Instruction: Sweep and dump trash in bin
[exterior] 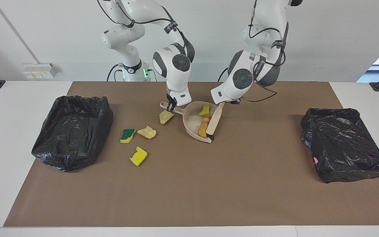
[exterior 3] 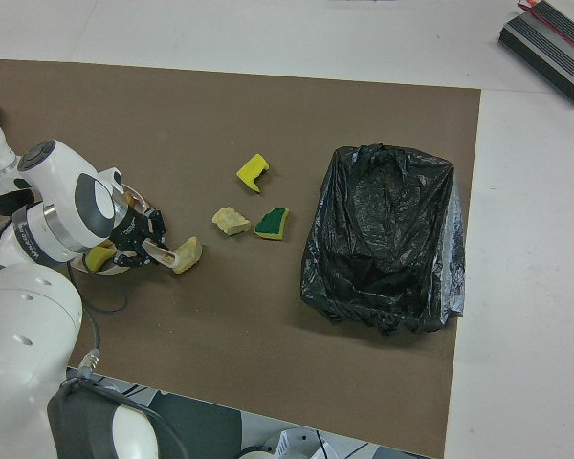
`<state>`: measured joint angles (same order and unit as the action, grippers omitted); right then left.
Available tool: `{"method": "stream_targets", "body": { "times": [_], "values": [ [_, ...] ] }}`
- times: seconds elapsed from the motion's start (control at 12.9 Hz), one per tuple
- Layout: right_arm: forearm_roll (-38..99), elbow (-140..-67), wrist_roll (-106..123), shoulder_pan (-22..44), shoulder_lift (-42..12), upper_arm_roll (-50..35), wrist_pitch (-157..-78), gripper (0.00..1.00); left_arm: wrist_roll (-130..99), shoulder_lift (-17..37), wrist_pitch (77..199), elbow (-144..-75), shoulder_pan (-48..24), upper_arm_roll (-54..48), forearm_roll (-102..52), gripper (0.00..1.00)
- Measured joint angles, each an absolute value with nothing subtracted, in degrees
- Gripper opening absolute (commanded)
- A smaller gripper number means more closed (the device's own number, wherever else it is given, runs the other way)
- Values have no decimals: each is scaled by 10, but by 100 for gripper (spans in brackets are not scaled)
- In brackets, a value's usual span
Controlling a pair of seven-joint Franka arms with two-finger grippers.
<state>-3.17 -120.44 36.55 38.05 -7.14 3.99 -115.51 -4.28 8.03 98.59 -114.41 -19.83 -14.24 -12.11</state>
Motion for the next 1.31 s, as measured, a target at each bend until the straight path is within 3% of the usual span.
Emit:
{"method": "stream_targets", "body": {
  "times": [0.62, 0.93, 1.31],
  "values": [
    [-32, -1198, 366, 374, -66, 43, -1144, 0, -313, 47, 973, -1144, -199, -165, -124, 0],
    [-32, -1181, 372, 337, -41, 44, -1114, 0, -351, 14, 971, -1162, -199, -167, -124, 0],
    [-32, -1154, 430, 251, 10, 47, -1082, 0, -390, -106, 1174, -1358, -209, -264, -126, 0]
  ]
}}
